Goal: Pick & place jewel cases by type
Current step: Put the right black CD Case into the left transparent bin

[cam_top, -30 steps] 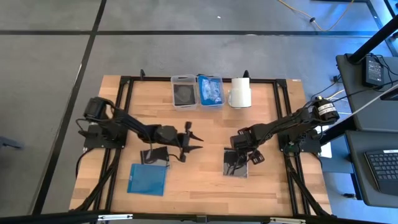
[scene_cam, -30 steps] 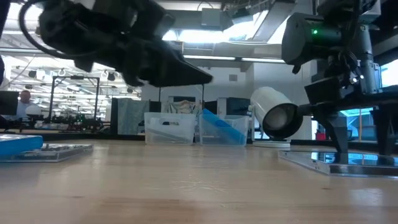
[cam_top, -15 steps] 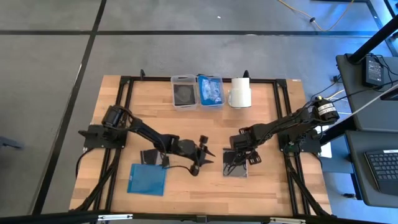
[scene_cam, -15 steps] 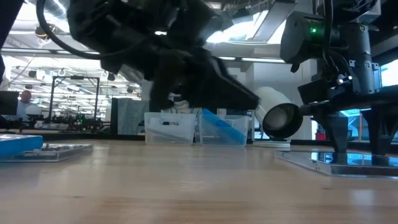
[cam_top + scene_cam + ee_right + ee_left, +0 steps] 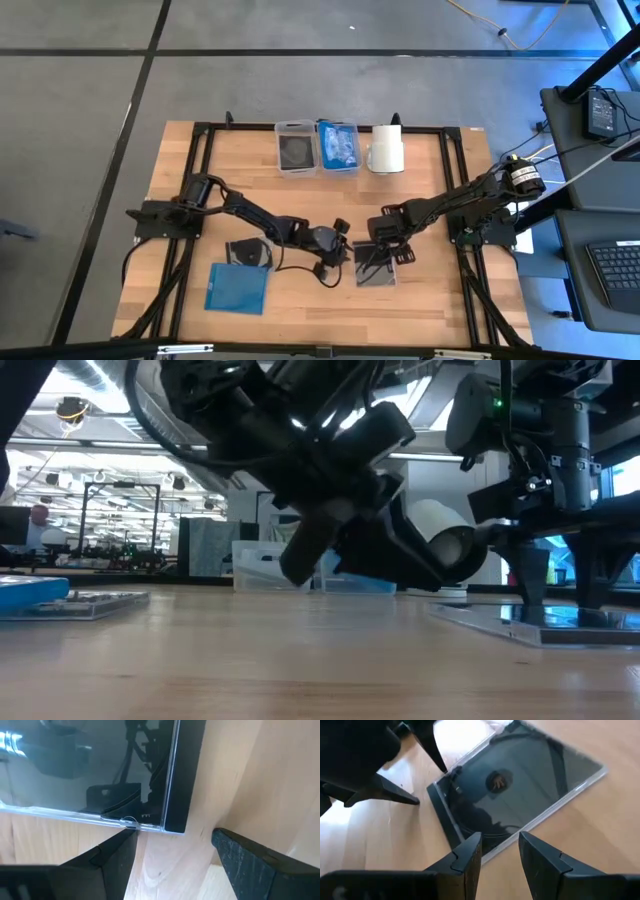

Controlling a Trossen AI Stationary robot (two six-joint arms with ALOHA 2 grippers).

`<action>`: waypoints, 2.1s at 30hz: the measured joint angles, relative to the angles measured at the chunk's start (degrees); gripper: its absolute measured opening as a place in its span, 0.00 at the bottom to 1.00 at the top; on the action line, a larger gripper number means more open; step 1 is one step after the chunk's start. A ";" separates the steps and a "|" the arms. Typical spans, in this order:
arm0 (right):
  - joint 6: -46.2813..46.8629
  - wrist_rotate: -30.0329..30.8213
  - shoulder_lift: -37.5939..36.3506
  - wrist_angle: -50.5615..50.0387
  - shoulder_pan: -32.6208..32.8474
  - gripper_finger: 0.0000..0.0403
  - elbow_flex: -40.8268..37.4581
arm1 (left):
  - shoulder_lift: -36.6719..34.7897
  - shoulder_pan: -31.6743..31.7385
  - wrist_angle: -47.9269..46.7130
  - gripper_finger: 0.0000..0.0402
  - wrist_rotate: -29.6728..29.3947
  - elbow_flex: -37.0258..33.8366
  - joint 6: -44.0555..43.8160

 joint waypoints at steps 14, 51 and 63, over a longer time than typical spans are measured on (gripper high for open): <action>-6.36 0.04 0.20 8.33 -0.02 0.68 -0.15 | -0.31 0.25 -6.84 0.32 -2.24 0.07 6.33; 15.85 5.79 -17.57 -2.81 -0.28 0.68 0.06 | -0.96 0.60 -22.44 0.32 -2.26 0.52 -25.62; 15.46 9.17 -17.42 12.05 3.74 0.68 -12.83 | -1.14 0.72 -23.78 0.32 -2.79 0.55 -34.98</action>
